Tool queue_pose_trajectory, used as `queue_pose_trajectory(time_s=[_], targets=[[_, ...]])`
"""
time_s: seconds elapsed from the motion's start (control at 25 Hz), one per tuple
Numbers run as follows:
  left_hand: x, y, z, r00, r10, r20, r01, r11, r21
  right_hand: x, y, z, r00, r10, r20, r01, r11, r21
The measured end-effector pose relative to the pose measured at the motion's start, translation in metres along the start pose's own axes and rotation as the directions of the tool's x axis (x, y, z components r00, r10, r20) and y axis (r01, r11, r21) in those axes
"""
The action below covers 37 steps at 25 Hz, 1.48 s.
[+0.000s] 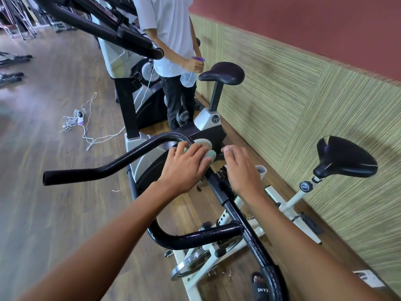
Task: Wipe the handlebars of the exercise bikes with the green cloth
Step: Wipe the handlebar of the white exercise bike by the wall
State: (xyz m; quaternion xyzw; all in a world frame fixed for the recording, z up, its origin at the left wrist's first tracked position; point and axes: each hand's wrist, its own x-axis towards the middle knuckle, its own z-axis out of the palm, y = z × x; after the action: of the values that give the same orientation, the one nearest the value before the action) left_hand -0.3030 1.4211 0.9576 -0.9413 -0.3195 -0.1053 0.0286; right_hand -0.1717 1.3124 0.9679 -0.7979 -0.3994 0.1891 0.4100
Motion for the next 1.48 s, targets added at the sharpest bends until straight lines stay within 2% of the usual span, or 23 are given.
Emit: queue_pose_trajectory(time_s=[0.04,0.12,0.2,0.28,0.36,0.4,0.48,0.56,0.64,0.72,0.76,0.84,0.92,1.0,1.04,1.16,1.32,1.48], targets=[[-0.001,0.001,0.0,0.999,-0.039,0.02,0.039,0.999,-0.011,0.0,0.0,0.0,1.0,0.004,-0.001,-0.004,1.0,-0.001],[0.002,0.006,0.0,0.989,-0.088,0.117,0.106,0.981,-0.161,0.001,0.001,0.001,1.0,0.005,-0.007,-0.005,1.0,-0.007],[0.003,0.009,0.0,0.988,-0.079,0.132,0.111,0.961,-0.255,0.0,0.002,0.001,1.0,0.002,-0.015,-0.002,1.0,-0.006],[0.003,0.012,-0.003,0.99,-0.127,0.062,0.137,0.968,-0.209,0.0,0.002,0.002,1.0,0.002,-0.016,-0.002,1.0,0.005],[0.003,0.022,-0.009,0.956,-0.287,-0.06,0.269,0.94,-0.21,0.0,0.001,0.002,1.0,0.001,-0.017,0.0,1.0,0.006],[0.001,0.03,-0.014,0.919,-0.378,-0.115,0.335,0.899,-0.281,-0.001,0.001,0.002,1.0,0.0,-0.017,0.0,1.0,0.006],[-0.005,0.045,-0.026,0.822,-0.552,-0.137,0.415,0.747,-0.519,-0.001,0.002,0.001,1.0,0.004,-0.018,-0.004,1.0,0.019],[-0.019,0.063,-0.031,0.733,-0.68,-0.026,0.45,0.513,-0.731,0.0,0.003,0.001,1.0,0.011,-0.015,-0.01,0.999,0.031],[-0.037,0.081,-0.027,0.687,-0.718,0.11,0.483,0.339,-0.807,0.001,0.002,0.002,1.0,0.012,-0.013,-0.012,0.999,0.036],[-0.05,0.1,-0.018,0.681,-0.685,0.26,0.564,0.263,-0.783,0.001,0.003,0.002,1.0,0.012,-0.011,-0.012,0.999,0.034],[-0.052,0.106,-0.014,0.688,-0.658,0.305,0.587,0.258,-0.767,0.001,0.003,0.002,1.0,0.013,-0.007,-0.013,0.999,0.031],[-0.046,0.11,-0.01,0.727,-0.627,0.28,0.563,0.312,-0.765,0.002,0.003,0.003,1.0,0.02,-0.004,-0.02,0.999,0.028],[-0.039,0.112,-0.013,0.788,-0.575,0.222,0.539,0.469,-0.7,0.003,0.003,0.004,1.0,0.02,0.001,-0.02,0.999,0.04],[-0.047,0.123,-0.018,0.833,-0.516,0.2,0.529,0.635,-0.562,0.003,0.003,0.004,1.0,0.01,0.005,-0.01,0.999,0.054],[-0.056,0.131,-0.019,0.846,-0.496,0.196,0.52,0.685,-0.511,0.002,0.004,0.004,1.0,-0.001,0.006,0.0,0.999,0.054],[-0.065,0.137,-0.015,0.855,-0.48,0.199,0.511,0.71,-0.484,0.004,0.003,0.001,0.999,-0.016,0.042,0.015,0.999,0.034],[-0.049,0.121,-0.009,0.843,-0.486,0.232,0.527,0.658,-0.538,0.005,0.0,-0.004,0.992,0.013,0.124,-0.012,1.0,-0.006],[-0.066,0.134,-0.016,0.888,-0.43,0.163,0.453,0.759,-0.467,0.004,-0.001,-0.003,0.991,0.0,0.136,0.005,0.999,-0.034]])
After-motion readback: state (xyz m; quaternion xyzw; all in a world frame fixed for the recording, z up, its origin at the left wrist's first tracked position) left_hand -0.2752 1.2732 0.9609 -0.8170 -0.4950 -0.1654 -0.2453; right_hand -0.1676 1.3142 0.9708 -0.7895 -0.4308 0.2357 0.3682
